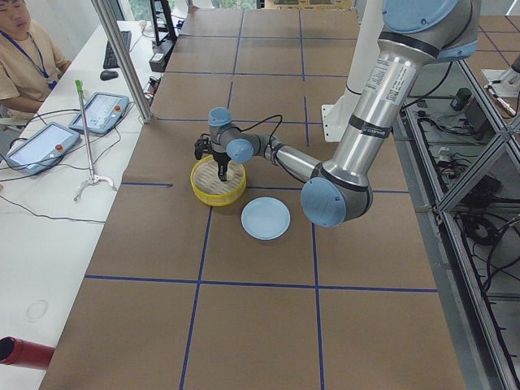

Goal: Place bun in steamer
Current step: 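Carry the bun with the left gripper over the yellow steamer, then lower the bun into the steamer and open the left gripper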

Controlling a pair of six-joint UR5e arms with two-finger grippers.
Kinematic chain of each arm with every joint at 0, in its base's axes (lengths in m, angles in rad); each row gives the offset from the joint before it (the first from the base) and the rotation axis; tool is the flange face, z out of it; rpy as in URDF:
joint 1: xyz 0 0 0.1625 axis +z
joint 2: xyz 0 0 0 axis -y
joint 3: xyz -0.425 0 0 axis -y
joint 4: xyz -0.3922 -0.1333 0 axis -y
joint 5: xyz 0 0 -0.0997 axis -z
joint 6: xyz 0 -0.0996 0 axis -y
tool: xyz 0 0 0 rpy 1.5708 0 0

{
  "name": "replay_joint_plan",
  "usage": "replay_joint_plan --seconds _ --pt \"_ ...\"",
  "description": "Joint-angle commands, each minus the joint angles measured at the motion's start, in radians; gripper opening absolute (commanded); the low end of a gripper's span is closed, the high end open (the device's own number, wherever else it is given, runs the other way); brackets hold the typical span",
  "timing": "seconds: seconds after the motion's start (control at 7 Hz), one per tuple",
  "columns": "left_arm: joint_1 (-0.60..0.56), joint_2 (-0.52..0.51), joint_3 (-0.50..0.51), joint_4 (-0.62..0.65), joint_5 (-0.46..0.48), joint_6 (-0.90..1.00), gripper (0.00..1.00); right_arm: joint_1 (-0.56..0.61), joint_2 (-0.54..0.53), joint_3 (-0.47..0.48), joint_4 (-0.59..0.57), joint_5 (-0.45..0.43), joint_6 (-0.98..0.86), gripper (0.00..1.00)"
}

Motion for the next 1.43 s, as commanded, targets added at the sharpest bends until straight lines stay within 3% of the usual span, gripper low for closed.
replay_joint_plan --seconds 0.0,0.43,0.57,0.71,1.0,1.29 --pt "-0.017 -0.001 -0.004 0.0 -0.001 0.01 0.96 0.0 0.0 0.0 0.0 0.0 0.0 1.0" --pt "-0.14 0.008 -0.061 0.023 -0.055 0.077 0.99 0.0 0.0 0.0 0.0 0.0 0.0 1.0" --pt "-0.193 0.044 -0.127 0.081 -0.13 0.167 0.99 0.0 0.0 0.0 0.0 0.0 0.0 1.0" --pt "-0.229 0.084 -0.191 0.157 -0.132 0.269 0.99 0.0 0.0 0.0 0.0 0.0 0.0 1.0" --pt "-0.358 0.219 -0.257 0.202 -0.135 0.497 0.99 0.0 0.0 0.0 0.0 0.0 0.0 1.0" --pt "-0.543 0.36 -0.262 0.204 -0.225 0.785 0.99 0.0 0.0 0.0 0.0 0.0 0.0 1.0"
